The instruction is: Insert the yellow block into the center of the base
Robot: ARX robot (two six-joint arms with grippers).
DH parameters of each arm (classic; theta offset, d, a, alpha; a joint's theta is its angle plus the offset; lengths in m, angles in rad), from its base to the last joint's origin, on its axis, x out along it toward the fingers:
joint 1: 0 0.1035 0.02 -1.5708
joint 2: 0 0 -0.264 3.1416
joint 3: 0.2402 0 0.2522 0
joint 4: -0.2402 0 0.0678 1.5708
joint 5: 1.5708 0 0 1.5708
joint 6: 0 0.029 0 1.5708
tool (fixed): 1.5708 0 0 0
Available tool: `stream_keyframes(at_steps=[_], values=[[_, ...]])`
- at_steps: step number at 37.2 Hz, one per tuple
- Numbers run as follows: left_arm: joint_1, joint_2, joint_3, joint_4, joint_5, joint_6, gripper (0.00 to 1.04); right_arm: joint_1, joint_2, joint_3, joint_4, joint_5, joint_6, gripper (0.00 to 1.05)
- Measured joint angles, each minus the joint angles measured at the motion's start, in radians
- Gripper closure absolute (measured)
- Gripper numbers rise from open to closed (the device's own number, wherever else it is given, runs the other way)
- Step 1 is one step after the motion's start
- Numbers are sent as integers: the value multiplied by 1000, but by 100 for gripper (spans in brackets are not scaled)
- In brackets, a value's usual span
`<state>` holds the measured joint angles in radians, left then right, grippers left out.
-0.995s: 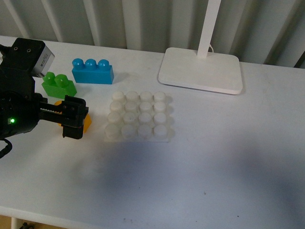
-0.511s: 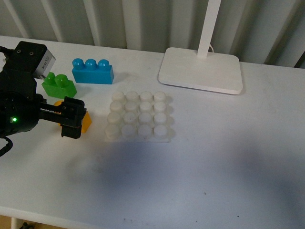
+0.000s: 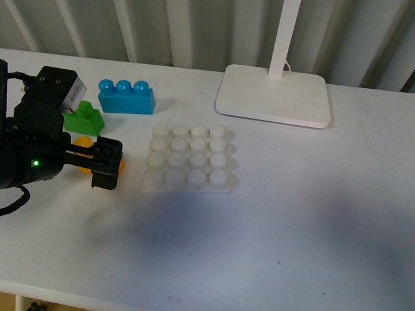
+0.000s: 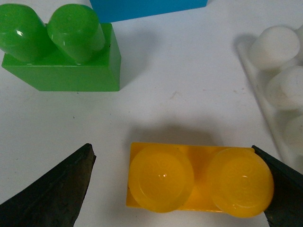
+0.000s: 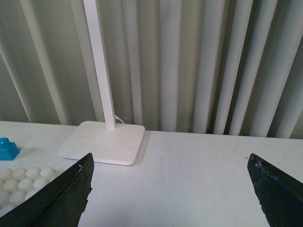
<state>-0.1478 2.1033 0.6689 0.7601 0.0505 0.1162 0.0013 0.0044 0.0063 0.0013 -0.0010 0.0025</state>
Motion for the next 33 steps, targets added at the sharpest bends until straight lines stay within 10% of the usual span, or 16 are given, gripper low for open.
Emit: stream_keyframes(at_steps=[9,17,33], values=[[0,18,13,-5,-13,-9,7,0,0,0,0,0,0,9],[-9,14,16,-4,-26,-24,38,0,0,0,0,0,0,9],[-101,-140,-6,-40,-103,-98,39,0,0,0,0,0,0,9]])
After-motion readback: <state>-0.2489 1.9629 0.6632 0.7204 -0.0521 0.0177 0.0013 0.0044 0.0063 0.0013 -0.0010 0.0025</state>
